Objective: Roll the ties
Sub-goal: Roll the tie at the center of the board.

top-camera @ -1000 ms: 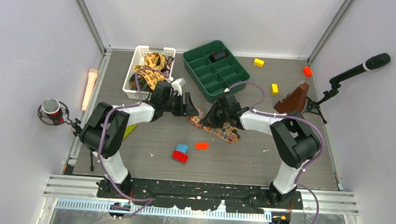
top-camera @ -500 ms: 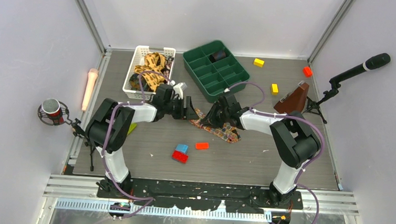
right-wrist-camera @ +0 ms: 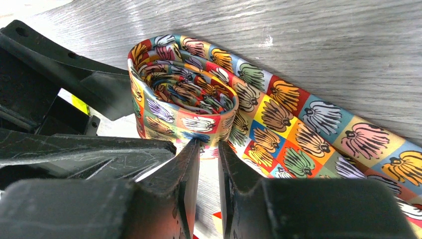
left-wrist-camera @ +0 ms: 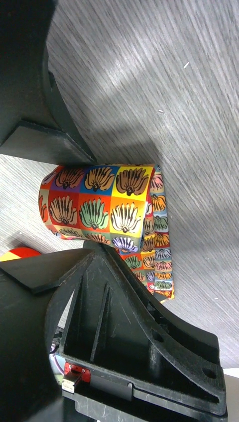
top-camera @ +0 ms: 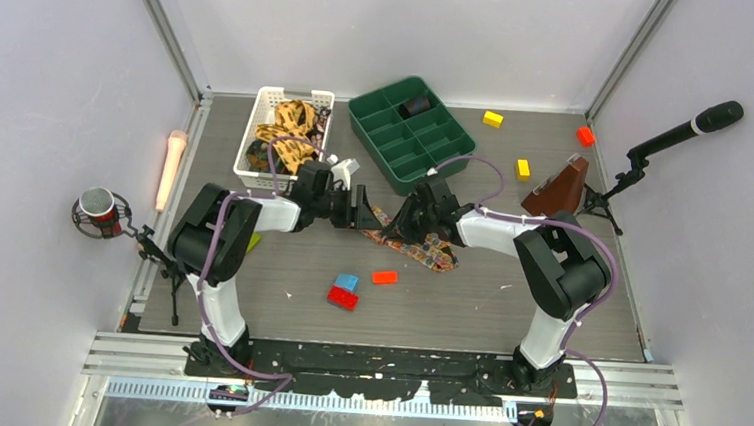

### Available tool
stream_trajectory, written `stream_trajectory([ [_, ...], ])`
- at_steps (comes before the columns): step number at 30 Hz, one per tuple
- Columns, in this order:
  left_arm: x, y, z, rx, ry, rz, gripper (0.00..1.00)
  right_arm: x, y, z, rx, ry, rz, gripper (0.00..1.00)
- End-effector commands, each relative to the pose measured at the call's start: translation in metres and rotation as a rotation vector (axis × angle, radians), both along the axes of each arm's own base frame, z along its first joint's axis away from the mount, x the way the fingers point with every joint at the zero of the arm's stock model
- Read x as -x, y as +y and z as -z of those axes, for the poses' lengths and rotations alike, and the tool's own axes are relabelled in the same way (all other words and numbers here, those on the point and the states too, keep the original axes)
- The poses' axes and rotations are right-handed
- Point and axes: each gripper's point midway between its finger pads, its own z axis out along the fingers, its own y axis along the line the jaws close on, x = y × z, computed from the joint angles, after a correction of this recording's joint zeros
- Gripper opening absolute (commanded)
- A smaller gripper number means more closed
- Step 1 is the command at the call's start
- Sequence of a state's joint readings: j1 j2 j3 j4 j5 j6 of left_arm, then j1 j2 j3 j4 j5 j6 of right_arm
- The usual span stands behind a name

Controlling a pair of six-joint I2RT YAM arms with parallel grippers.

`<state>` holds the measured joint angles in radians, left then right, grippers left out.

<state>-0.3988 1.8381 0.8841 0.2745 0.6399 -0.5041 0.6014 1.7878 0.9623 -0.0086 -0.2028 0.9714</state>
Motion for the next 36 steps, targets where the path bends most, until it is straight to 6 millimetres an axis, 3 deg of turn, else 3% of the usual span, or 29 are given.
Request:
stream_trajectory([
  [1, 0.004, -0.009, 0.001, 0.034, -0.01, 0.062, 0.6, -0.006, -0.001, -0.008, 0.019, -0.036, 0.009, 0.26],
  [7, 0.005, -0.011, 0.001, 0.036, -0.01, 0.068, 0.44, -0.005, -0.001, -0.01, 0.016, -0.037, 0.007, 0.26],
  [15, -0.004, 0.003, 0.002, -0.066, -0.014, -0.015, 0.4, -0.004, 0.002, -0.044, -0.039, -0.154, -0.043, 0.29],
  [17, -0.006, 0.007, 0.0, -0.088, -0.019, -0.035, 0.4, -0.004, -0.003, -0.058, -0.041, -0.203, -0.043, 0.3],
  [21, -0.011, 0.011, -0.002, -0.132, -0.03, -0.068, 0.4, -0.002, -0.015, -0.068, -0.004, -0.252, -0.027, 0.32],
  [27, -0.016, 0.02, -0.003, -0.236, -0.045, -0.111, 0.4, 0.001, -0.038, -0.062, 0.102, -0.248, 0.015, 0.33],
  [36, -0.017, 0.022, -0.013, -0.298, -0.074, -0.14, 0.39, 0.002, -0.07, -0.029, 0.287, -0.19, 0.077, 0.31],
])
